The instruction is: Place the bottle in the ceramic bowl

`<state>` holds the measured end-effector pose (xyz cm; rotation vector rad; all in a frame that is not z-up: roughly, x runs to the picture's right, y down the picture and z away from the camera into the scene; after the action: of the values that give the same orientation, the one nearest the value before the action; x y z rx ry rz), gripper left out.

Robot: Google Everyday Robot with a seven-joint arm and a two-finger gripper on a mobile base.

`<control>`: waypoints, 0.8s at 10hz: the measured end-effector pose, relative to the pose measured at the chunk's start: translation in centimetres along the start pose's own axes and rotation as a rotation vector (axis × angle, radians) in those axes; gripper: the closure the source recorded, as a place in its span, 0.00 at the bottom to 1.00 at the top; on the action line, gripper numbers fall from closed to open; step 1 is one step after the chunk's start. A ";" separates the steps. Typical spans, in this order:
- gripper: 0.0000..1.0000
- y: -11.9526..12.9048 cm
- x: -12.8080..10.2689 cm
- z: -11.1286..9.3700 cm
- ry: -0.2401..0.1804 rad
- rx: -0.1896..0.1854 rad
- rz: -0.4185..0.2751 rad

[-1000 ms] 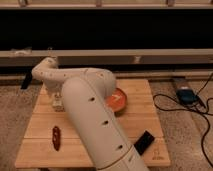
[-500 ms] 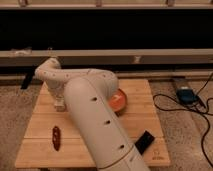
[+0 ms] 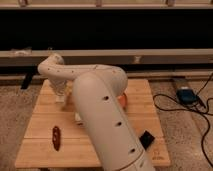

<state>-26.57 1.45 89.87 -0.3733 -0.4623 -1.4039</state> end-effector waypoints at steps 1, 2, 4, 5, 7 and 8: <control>1.00 0.6 0.6 -0.7 0.013 0.004 0.015; 1.00 2.5 2.0 -1.6 0.037 0.000 0.052; 1.00 5.8 3.4 -2.4 0.060 -0.020 0.109; 1.00 7.6 3.9 -2.6 0.068 -0.034 0.139; 1.00 11.1 4.6 -3.1 0.079 -0.061 0.200; 1.00 12.8 4.9 -3.3 0.082 -0.075 0.232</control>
<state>-13.08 -2.65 89.89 -0.4149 -0.2895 -1.2077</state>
